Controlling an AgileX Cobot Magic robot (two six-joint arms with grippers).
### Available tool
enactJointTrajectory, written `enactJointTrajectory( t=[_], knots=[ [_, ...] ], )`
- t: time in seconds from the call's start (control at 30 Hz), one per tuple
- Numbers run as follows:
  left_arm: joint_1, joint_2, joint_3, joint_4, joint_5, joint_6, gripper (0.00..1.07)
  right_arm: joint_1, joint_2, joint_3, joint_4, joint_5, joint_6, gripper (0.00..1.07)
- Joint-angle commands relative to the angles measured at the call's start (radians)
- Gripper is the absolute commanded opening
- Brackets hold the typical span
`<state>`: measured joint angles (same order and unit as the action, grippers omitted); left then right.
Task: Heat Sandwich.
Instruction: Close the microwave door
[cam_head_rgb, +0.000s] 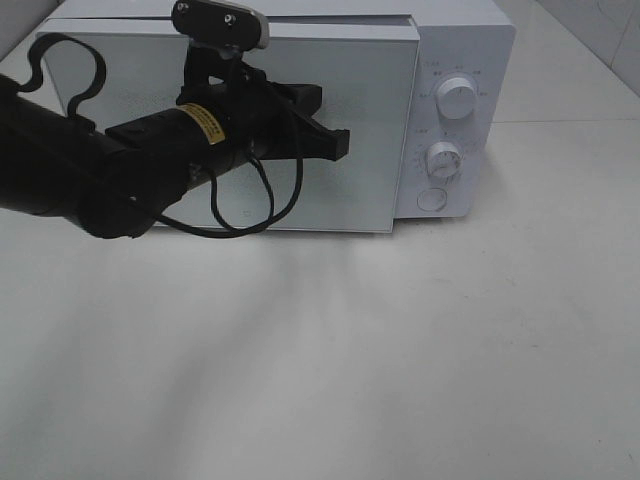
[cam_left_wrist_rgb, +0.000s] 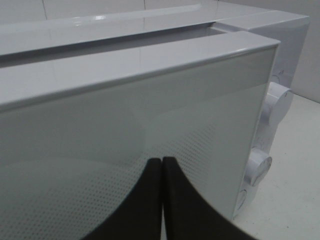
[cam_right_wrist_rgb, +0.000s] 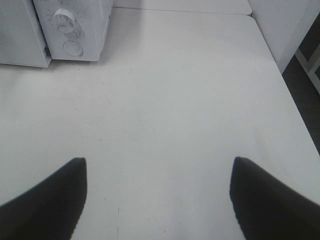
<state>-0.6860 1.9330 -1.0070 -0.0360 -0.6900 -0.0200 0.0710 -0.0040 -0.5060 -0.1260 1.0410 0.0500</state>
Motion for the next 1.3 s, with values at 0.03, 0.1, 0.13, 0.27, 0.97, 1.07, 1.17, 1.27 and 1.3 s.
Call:
enactJointTrajectory(
  t=[0.03, 0.1, 0.13, 0.27, 0.97, 1.07, 1.17, 1.27, 1.3],
  knots=[
    [-0.009, 0.022, -0.048, -0.031, 0.014, 0.011, 0.0, -0.005, -0.027, 0.0, -0.001, -0.007, 0.002, 0.76],
    [-0.009, 0.031, -0.062, -0.036, 0.019, 0.012, 0.0, -0.005, -0.027, 0.0, -0.001, -0.007, 0.002, 0.76],
    [-0.009, 0.043, -0.087, -0.037, 0.037, 0.012, 0.0, -0.005, -0.027, 0.0, -0.001, -0.007, 0.002, 0.76],
    [-0.009, 0.065, -0.126, -0.037, 0.058, 0.02, 0.0, -0.005, -0.027, 0.0, -0.001, -0.007, 0.002, 0.76],
    [0.0, 0.17, -0.319, -0.046, 0.151, 0.041, 0.0, -0.005, -0.027, 0.0, -0.001, -0.007, 0.002, 0.76],
    [-0.001, 0.17, -0.319, -0.045, 0.158, 0.041, 0.0, -0.005, -0.027, 0.0, -0.001, -0.007, 0.002, 0.76],
    [-0.002, 0.17, -0.319, -0.045, 0.158, 0.041, 0.0, -0.005, -0.027, 0.0, -0.001, -0.007, 0.002, 0.76],
    [-0.002, 0.17, -0.319, -0.045, 0.158, 0.038, 0.0, -0.005, -0.027, 0.0, -0.001, -0.007, 0.002, 0.76],
    [-0.004, 0.17, -0.319, -0.045, 0.158, 0.037, 0.0, -0.005, -0.027, 0.0, -0.001, -0.007, 0.002, 0.76]
  ],
)
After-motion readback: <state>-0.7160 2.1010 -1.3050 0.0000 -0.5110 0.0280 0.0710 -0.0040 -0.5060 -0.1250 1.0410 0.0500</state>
